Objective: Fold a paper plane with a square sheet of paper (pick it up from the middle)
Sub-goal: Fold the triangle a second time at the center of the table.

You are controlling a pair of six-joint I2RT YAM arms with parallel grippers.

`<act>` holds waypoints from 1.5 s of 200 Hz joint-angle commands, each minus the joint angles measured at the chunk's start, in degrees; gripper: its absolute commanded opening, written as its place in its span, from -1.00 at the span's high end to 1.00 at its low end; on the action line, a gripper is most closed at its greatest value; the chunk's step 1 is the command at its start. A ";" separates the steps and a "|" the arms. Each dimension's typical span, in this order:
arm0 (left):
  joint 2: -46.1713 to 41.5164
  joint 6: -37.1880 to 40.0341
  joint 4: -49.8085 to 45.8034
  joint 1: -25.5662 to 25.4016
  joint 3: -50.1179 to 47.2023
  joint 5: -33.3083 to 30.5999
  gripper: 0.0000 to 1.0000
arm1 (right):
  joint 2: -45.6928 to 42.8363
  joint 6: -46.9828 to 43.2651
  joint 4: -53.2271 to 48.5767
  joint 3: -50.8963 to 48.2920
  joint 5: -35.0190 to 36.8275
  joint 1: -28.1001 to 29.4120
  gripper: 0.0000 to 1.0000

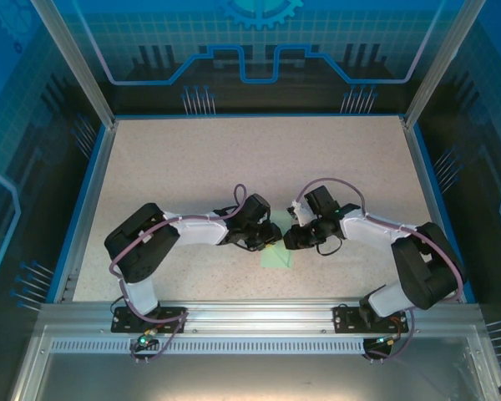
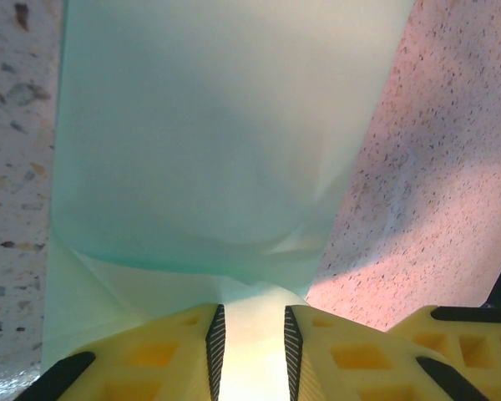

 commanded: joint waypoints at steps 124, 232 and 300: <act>-1.00 -0.31 -1.08 -0.49 1.74 -0.54 0.40 | 1.31 -0.76 -1.27 1.38 2.84 -0.62 0.63; -3.51 0.29 -1.15 -0.63 0.69 -0.65 0.36 | 7.03 -8.31 -5.91 7.79 1.68 -1.67 0.82; -3.53 0.16 -1.35 -1.38 0.65 -0.80 0.42 | 8.49 -7.38 -5.73 7.73 2.90 -2.02 0.80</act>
